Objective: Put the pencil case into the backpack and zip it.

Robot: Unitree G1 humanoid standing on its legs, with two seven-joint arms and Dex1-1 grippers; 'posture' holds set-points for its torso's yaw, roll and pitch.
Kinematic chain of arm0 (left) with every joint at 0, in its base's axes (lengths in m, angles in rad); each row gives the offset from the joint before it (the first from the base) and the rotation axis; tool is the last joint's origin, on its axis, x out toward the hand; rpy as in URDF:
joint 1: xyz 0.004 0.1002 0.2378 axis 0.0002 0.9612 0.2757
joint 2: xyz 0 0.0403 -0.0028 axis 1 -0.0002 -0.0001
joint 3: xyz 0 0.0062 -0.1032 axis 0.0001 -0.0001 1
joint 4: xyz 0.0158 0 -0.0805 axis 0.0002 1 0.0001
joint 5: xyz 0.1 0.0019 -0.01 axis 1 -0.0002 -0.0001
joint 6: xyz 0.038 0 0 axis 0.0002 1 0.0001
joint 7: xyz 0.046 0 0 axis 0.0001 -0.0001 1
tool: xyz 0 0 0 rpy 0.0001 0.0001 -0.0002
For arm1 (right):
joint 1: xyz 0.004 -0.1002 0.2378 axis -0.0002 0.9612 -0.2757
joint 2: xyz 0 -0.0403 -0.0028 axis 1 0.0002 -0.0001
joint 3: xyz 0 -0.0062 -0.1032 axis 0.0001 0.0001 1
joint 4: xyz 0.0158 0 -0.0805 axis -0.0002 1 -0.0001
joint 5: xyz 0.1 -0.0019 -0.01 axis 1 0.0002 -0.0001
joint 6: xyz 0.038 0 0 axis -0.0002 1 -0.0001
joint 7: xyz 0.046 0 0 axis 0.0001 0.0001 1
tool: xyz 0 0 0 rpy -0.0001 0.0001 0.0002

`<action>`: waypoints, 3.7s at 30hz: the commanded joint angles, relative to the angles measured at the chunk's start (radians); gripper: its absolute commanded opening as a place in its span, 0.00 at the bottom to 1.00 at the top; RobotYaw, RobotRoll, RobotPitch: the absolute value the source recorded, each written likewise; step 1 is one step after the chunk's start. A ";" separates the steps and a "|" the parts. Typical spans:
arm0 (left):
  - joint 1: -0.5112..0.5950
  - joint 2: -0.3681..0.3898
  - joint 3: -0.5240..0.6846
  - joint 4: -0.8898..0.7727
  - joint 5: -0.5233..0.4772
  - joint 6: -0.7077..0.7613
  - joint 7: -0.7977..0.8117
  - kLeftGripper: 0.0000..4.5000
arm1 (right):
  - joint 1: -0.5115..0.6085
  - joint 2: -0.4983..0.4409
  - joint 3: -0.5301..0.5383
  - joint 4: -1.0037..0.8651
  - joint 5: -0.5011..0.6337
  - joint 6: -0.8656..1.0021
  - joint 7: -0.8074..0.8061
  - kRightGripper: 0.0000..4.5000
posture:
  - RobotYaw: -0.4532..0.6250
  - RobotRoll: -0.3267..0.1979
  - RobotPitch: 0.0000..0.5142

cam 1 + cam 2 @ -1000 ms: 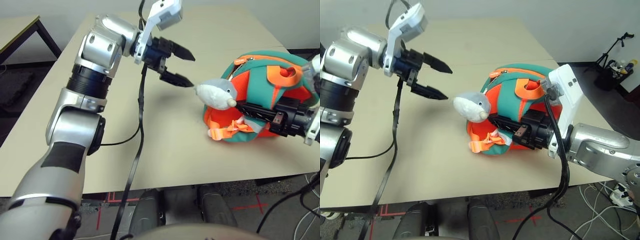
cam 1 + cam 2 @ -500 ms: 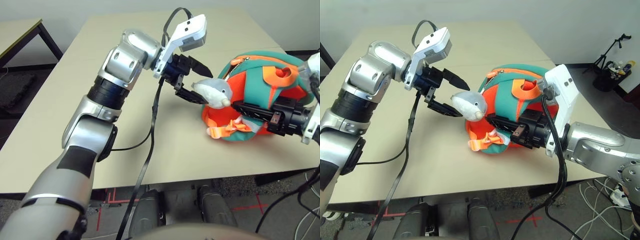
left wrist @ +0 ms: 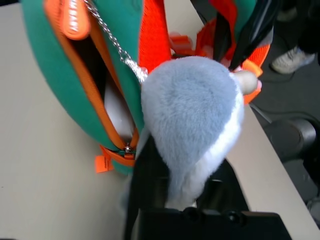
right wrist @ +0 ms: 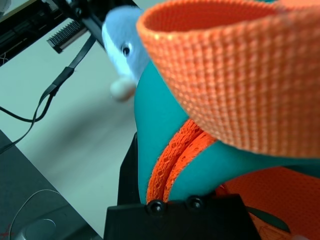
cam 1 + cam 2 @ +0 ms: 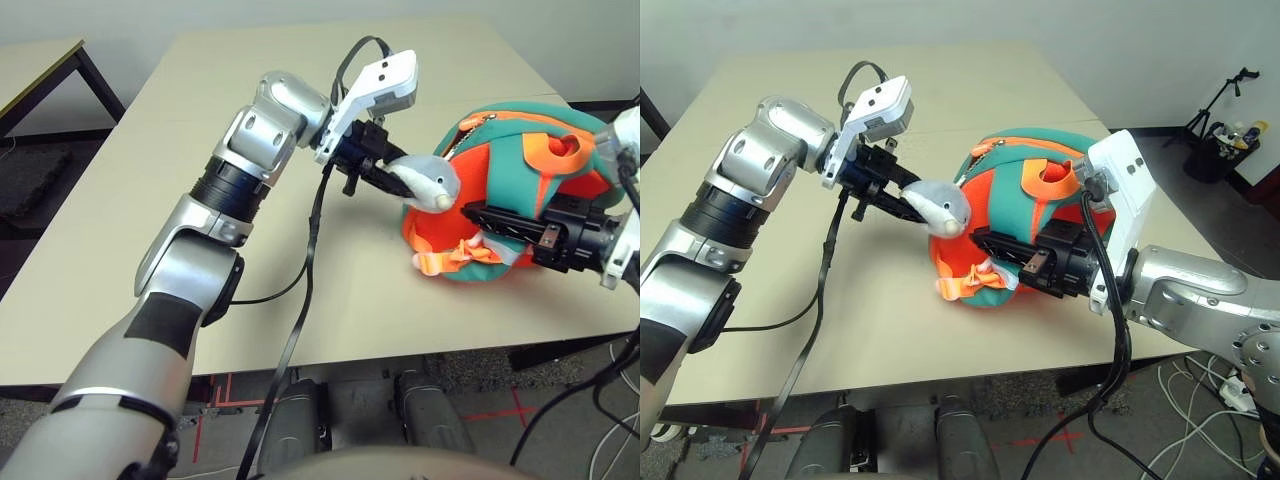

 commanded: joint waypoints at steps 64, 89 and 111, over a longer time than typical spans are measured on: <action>0.525 0.035 0.044 -0.012 -0.104 0.329 0.406 0.28 | -0.037 0.110 0.050 0.038 -0.127 0.042 0.046 0.03 | 0.30 0.62 0.08; 0.803 0.405 0.666 -0.255 -0.209 0.442 0.894 1.00 | 0.364 -0.230 -0.618 0.423 -0.176 0.411 0.064 1.00 | 0.32 0.62 0.05; 0.693 0.100 0.678 0.341 0.007 -0.561 1.296 1.00 | -0.217 0.251 -0.035 1.207 -1.131 -0.575 0.228 1.00 | 0.37 0.62 0.09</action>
